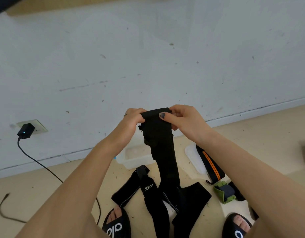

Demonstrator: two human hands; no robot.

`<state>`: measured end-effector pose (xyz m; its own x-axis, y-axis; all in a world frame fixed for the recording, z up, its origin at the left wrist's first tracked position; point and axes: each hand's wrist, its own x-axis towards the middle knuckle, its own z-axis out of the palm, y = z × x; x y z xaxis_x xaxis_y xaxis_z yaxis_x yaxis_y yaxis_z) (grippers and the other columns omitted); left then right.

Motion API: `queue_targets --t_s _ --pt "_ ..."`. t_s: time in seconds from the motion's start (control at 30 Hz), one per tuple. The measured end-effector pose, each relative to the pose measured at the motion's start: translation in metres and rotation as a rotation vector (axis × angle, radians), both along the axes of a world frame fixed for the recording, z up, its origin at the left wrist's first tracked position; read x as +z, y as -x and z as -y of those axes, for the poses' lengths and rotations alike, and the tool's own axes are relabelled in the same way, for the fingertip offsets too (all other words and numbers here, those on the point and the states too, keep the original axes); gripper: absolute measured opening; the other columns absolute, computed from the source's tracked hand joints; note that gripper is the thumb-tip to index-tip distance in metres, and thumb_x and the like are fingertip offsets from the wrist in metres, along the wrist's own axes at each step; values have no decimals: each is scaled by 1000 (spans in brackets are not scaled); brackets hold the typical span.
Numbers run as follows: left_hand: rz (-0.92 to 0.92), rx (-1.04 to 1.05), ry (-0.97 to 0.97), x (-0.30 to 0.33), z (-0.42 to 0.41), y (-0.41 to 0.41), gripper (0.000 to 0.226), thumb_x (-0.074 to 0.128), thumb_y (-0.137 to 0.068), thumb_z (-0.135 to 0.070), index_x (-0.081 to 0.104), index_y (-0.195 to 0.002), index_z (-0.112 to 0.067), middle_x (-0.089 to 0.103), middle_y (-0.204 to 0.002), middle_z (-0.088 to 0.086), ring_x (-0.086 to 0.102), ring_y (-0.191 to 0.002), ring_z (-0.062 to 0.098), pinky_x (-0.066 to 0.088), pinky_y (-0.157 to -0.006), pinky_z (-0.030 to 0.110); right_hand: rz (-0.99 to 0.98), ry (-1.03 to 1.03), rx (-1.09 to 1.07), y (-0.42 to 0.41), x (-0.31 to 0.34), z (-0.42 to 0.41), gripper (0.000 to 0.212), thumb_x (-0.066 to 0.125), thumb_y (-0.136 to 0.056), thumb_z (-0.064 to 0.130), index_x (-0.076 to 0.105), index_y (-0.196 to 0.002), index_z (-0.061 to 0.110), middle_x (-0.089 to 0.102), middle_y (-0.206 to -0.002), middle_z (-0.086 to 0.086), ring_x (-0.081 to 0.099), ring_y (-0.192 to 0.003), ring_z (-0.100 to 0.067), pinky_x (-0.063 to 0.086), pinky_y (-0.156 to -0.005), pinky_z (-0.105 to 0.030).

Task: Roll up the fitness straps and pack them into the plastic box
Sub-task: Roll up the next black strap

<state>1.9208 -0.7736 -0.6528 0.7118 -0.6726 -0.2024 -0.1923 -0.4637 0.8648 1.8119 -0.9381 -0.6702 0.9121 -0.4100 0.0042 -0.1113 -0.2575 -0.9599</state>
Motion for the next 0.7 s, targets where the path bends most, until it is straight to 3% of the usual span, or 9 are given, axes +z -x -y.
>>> queue_targets --t_s 0.07,0.13,0.2,0.27,0.4,0.5,0.63,0.7 --pt "-134 48 104 1 3 4 49 40 -81 -24 65 -119 -7 66 -117 13 61 -115 27 43 -110 27 24 -25 -32 -1 3 2 33 68 -99 30 69 -93 -3 56 -72 -9 52 -65 -12 46 -64 -19" --pt "-249 27 232 -7 -6 4 51 37 -88 -15 61 -133 -11 66 -130 15 67 -117 26 48 -110 43 54 -31 -83 -2 5 6 46 66 -100 36 58 -78 -4 49 -67 -9 48 -65 -15 43 -68 -24" --pt "-228 -24 214 -15 -7 4 51 39 -92 4 60 -133 -18 67 -128 8 71 -110 18 54 -104 41 96 -74 -117 -3 8 9 56 63 -101 41 51 -73 -6 43 -68 -12 42 -67 -21 37 -71 -29" --pt "-209 -102 171 -17 -2 9 53 46 -92 9 60 -131 -24 70 -122 1 70 -109 14 57 -100 36 127 -138 -118 -4 8 10 62 62 -102 41 47 -75 -12 39 -71 -12 36 -70 -23 33 -71 -33" --pt "-277 -226 145 -20 4 19 45 61 -87 -1 59 -124 -26 69 -124 8 67 -113 17 55 -102 32 149 -193 -131 -6 7 6 63 62 -102 40 43 -73 -13 30 -72 -15 30 -67 -23 29 -64 -30" --pt "-324 -259 133 -21 7 19 52 67 -81 -10 54 -126 -33 68 -126 -6 66 -116 9 53 -100 28 165 -237 -174 -7 6 7 63 63 -101 41 43 -73 -11 26 -69 -13 28 -63 -17 27 -62 -29" --pt "-134 -144 102 -28 13 20 29 62 -101 -20 60 -129 -30 70 -125 -9 66 -118 7 50 -109 37 148 -193 -204 -8 5 8 50 62 -101 44 48 -72 6 30 -66 -4 31 -61 -14 29 -62 -27" --pt "-101 -53 135 -28 18 20 15 55 -106 -30 64 -117 -35 70 -121 -9 65 -115 8 50 -109 38 125 -85 -231 -9 6 6 49 60 -102 47 43 -72 11 32 -63 2 33 -59 -10 30 -58 -22"
